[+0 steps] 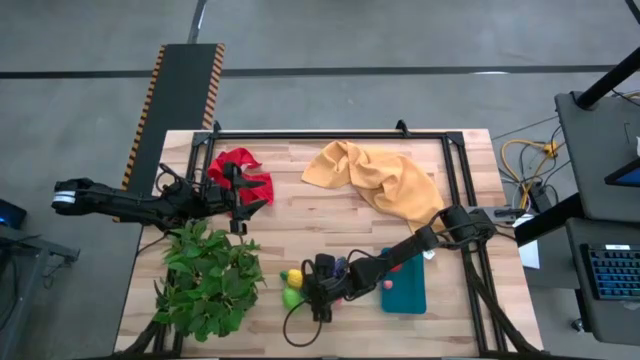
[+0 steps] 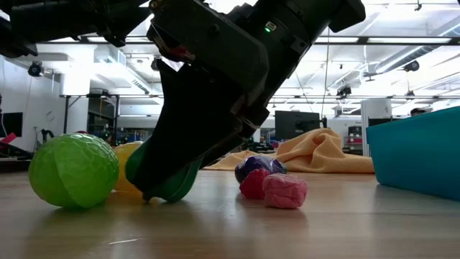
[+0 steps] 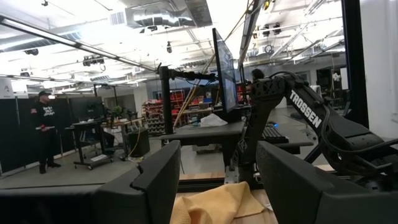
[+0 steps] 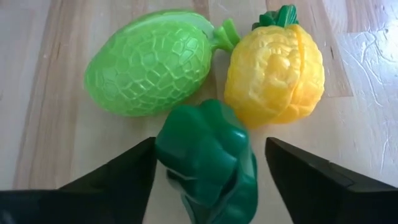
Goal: Pick and placing Produce into tupperware
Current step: Put the green bell pepper into the blue bin
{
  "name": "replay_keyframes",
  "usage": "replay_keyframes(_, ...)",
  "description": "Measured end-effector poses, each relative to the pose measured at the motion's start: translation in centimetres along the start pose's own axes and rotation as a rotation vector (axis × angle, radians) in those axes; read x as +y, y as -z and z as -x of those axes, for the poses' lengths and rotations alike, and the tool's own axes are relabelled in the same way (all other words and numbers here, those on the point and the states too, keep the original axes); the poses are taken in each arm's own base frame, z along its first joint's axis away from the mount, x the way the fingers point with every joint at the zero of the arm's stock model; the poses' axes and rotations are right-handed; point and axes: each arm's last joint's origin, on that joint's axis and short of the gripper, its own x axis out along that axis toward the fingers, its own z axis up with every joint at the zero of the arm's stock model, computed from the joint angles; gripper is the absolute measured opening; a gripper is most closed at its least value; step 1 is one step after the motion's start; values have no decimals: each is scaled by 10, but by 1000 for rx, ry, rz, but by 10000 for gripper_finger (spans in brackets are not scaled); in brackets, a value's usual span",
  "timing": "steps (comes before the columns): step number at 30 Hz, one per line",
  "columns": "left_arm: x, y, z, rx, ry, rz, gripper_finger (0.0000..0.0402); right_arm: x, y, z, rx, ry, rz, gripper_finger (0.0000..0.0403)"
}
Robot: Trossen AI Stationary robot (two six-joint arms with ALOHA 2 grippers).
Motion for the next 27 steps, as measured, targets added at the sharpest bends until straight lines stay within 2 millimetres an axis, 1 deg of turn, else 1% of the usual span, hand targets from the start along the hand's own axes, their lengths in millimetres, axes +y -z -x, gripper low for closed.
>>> replay_keyframes(6,0,0,0,0,0,0,196,0,0,0,2,-7,4,223)
replay_keyframes(10,0,0,0,0,0,0,196,0,0,0,3,-7,5,200)
replay_keyframes(22,0,0,0,-1,0,0,196,0,0,0,11,-4,14,196)
replay_keyframes(27,0,0,0,0,0,0,196,-2,1,9,55,15,25,196)
